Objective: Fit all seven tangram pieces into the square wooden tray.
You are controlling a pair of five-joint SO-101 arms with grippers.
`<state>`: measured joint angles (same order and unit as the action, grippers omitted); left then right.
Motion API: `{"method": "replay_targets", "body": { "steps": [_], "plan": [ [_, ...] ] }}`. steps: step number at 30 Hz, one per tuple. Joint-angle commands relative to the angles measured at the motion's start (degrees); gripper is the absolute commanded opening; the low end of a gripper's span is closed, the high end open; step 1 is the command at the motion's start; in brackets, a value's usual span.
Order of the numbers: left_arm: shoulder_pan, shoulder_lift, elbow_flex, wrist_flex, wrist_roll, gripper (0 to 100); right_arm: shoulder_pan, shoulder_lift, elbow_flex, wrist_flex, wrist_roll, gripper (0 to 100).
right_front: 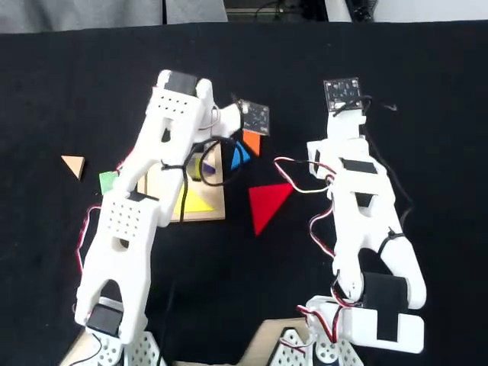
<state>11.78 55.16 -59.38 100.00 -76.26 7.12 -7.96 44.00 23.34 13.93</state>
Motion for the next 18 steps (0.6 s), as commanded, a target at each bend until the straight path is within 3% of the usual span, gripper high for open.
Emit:
{"method": "replay_targets", "body": {
  "steps": [1,6,18],
  "plan": [
    [-2.0,-0.8,-6.7,0.6,0.8,25,0.3,-0.2,-0.8,-1.1,0.1,18.1],
    [-4.2,-0.7,-7.4,0.5,-4.0,25,-0.5,-0.2,-0.7,-1.1,0.1,18.1],
    [-5.5,3.6,-7.9,-3.5,-0.5,25,-0.5,-0.2,-0.7,-1.1,0.1,18.1]
  ]
}}
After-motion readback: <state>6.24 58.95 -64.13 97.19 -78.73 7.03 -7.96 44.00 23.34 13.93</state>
